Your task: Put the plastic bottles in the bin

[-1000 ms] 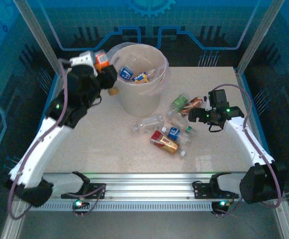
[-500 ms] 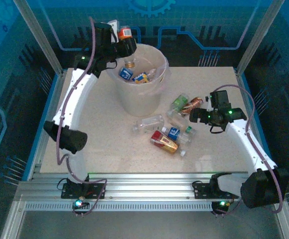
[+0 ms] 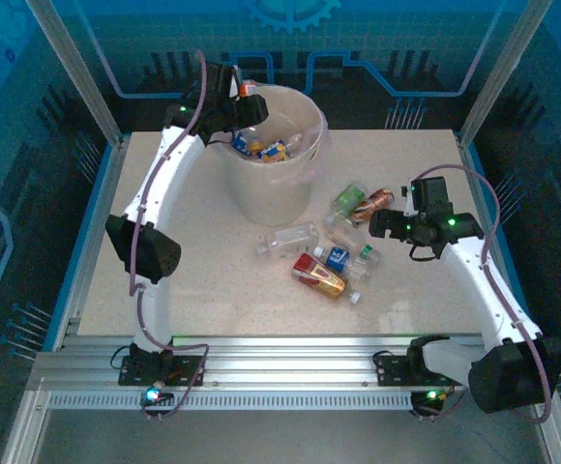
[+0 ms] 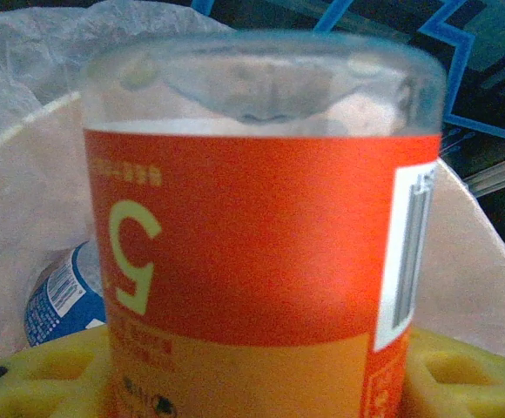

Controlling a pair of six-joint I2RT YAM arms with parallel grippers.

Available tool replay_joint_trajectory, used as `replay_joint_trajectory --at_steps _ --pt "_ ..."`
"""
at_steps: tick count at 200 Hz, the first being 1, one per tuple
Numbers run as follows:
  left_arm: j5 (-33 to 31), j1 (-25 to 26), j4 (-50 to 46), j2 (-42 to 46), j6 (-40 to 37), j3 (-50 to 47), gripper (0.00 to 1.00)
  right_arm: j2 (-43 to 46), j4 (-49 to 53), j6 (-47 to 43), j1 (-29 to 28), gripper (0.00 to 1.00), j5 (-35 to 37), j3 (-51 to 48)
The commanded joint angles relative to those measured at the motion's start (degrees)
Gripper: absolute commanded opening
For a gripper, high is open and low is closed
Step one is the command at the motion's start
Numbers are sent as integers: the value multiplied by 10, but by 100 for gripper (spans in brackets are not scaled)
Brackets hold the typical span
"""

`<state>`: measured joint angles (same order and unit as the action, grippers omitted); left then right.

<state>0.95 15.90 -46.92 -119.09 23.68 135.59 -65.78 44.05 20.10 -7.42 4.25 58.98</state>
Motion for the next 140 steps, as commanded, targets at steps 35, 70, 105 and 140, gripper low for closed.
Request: replay_joint_trajectory --at_steps 35,70,105,140 --pt "-57 -4 -18 -4 -5 -13 61 34 -7 1 -5 100 -20 -9" --pt "-77 -5 -24 -4 -8 -13 70 41 -7 -3 -25 100 -13 -12" --pt "-78 -5 -25 2 -6 -7 84 44 2 -14 -43 100 -10 -8" --pt "-72 -3 -23 24 0 -7 89 55 16 -23 -65 100 1 -9"
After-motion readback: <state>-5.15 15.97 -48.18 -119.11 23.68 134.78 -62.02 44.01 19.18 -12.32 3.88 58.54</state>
